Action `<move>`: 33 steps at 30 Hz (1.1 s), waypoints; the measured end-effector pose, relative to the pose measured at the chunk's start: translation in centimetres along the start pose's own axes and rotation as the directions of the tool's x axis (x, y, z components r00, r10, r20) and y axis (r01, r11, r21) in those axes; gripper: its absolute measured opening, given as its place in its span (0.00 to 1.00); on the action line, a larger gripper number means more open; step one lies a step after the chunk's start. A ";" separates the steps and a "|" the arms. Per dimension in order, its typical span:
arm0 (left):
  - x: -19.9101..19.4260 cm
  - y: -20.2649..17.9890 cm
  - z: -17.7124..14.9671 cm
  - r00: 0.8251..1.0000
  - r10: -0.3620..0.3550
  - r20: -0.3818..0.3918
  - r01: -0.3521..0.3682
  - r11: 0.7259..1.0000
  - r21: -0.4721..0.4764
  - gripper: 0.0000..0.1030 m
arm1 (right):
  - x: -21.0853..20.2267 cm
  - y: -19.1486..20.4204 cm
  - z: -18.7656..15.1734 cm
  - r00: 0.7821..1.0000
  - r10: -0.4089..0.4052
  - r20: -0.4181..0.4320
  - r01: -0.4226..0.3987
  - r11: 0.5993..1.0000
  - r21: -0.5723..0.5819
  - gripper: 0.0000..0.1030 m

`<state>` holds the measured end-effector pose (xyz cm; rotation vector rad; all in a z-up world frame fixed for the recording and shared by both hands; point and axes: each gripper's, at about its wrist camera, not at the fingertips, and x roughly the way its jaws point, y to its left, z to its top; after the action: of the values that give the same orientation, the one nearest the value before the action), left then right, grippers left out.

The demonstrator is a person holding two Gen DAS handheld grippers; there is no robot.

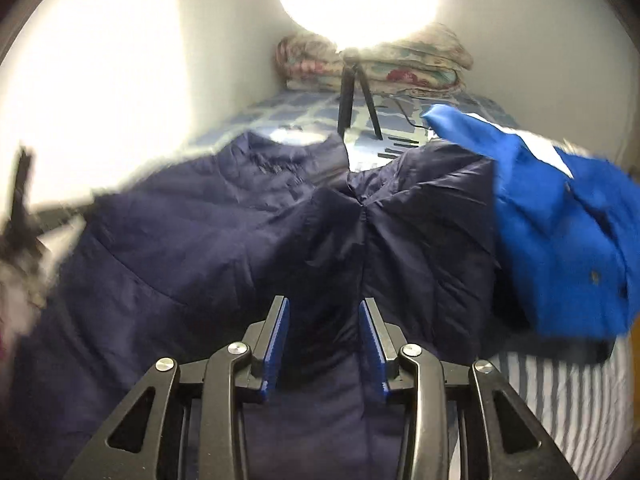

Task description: Fold large clothes

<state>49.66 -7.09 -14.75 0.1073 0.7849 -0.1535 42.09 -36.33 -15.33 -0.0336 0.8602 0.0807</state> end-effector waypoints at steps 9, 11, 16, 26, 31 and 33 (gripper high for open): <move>4.8 0.3 1.2 1.000 0.026 -0.017 -0.025 1.000 0.016 0.03 | 3.6 -6.7 -1.2 0.980 -0.194 -0.053 0.201 0.952 0.233 0.00; 6.3 -0.1 1.1 0.997 0.049 -0.055 -0.046 0.998 0.040 0.03 | 3.8 -6.7 -1.2 0.981 -0.183 -0.070 0.194 0.955 0.222 0.01; 7.4 -0.1 0.8 0.990 0.088 -0.107 -0.083 0.996 0.044 0.12 | 2.1 -7.4 -1.1 0.991 -0.118 -0.059 0.130 0.960 0.248 0.17; -5.9 3.3 0.5 1.000 -0.004 -0.024 0.003 1.000 -0.018 0.40 | -11.5 -6.0 -3.3 0.996 -0.011 0.087 -0.012 0.965 0.260 0.38; -15.7 4.6 -3.4 0.998 -0.052 0.019 0.052 0.999 -0.012 0.58 | -20.8 -4.3 -4.9 0.976 0.005 0.217 -0.060 0.968 0.246 0.59; -19.2 5.1 -5.3 0.997 -0.067 0.025 0.068 0.997 -0.026 0.61 | -24.6 -3.5 -5.9 0.964 0.008 0.266 -0.073 0.970 0.234 0.65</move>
<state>33.55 0.64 -4.62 0.0535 0.7667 -0.2081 21.96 -41.57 -0.47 0.2203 0.5995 0.0173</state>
